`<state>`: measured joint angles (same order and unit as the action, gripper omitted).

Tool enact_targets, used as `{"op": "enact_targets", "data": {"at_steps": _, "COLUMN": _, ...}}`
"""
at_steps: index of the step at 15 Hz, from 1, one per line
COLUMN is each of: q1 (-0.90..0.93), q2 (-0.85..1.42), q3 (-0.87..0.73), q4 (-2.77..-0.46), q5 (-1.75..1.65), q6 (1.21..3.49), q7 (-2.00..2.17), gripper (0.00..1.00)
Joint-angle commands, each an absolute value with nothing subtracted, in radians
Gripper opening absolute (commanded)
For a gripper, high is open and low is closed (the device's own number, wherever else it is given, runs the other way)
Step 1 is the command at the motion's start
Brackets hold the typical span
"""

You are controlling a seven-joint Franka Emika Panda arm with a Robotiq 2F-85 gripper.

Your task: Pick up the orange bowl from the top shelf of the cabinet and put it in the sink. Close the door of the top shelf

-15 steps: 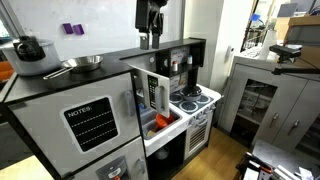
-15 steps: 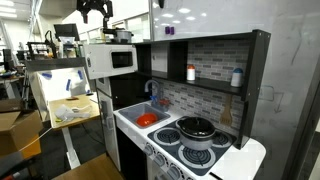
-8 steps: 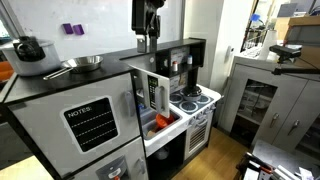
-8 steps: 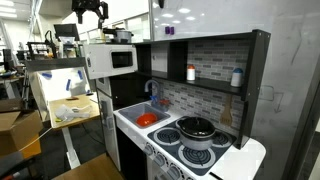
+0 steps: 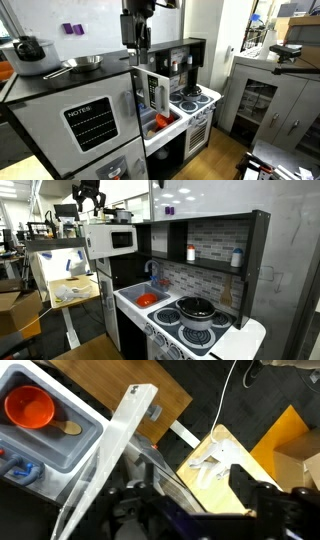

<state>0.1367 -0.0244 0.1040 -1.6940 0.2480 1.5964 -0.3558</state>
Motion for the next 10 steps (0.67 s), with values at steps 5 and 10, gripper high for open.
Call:
{"op": "enact_targets", "data": {"at_steps": 5, "q1": 0.134, "q2": 0.019, "q3": 0.117, "q4": -1.63, "q5": 0.275, "q6": 1.535, "q7": -0.368, "gripper": 0.17}}
{"op": "enact_targets", "data": {"at_steps": 10, "q1": 0.134, "q2": 0.034, "q3": 0.121, "q4": -1.641, "q5": 0.304, "q6": 1.533, "q7": -0.376, "gripper": 0.0}}
